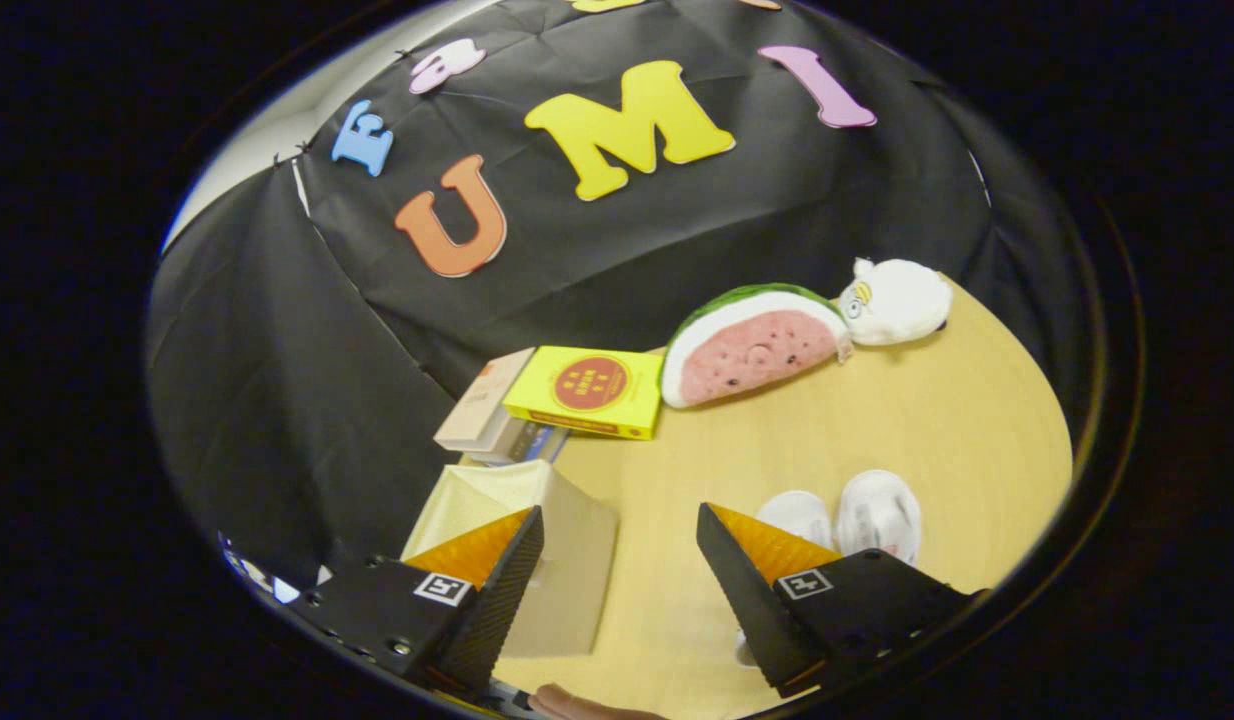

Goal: Open the storage box then place both shoes into the box .Put the left shoe in first, then the right shoe, with the right side of both shoes facing outward in a uniform manner.

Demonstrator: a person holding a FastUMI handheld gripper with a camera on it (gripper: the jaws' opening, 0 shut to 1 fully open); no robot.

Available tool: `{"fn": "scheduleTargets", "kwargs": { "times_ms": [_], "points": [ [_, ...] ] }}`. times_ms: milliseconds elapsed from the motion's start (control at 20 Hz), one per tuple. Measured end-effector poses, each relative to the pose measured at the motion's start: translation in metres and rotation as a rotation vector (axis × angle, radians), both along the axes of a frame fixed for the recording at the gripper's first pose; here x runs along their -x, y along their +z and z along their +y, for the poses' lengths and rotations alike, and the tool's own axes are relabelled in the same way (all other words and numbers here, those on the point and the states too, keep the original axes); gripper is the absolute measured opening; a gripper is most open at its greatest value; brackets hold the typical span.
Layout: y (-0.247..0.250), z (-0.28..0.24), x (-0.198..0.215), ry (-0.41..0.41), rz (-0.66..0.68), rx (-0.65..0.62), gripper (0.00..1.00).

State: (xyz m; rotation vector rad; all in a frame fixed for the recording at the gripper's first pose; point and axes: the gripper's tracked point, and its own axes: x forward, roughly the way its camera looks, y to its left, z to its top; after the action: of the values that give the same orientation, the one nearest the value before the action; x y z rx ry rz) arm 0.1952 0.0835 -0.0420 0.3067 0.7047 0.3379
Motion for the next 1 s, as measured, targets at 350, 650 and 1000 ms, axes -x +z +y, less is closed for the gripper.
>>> {"fn": "scheduleTargets", "kwargs": {
  "times_ms": [350, 650, 1000],
  "points": [
    [-0.082, -0.081, 0.029, 0.042, 0.098, 0.290, 0.91],
    [-0.138, -0.101, 0.031, 0.049, 0.219, 0.323, 0.86],
    [-0.137, -0.094, 0.032, 0.064, 0.270, 0.369, 0.81]
  ]
}}
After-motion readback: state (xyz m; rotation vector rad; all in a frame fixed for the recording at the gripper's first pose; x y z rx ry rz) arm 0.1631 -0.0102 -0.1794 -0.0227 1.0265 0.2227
